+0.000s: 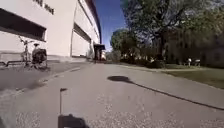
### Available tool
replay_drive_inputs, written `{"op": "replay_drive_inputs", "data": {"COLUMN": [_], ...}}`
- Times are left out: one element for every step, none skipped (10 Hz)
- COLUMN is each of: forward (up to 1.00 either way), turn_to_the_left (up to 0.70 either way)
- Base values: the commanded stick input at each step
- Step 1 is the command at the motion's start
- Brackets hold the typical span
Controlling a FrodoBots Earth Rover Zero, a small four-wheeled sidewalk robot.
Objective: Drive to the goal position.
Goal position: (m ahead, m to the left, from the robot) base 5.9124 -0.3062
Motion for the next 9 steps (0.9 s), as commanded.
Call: {"op": "replay_drive_inputs", "data": {"forward": [1.0, 1.0, 1.0, 1.0, 1.0, 1.0, 1.0, 1.0, 1.0], "turn_to_the_left": [0.0, 0.0, 0.0, 0.0, 0.0, 0.0, 0.0, 0.0, 0.0]}}
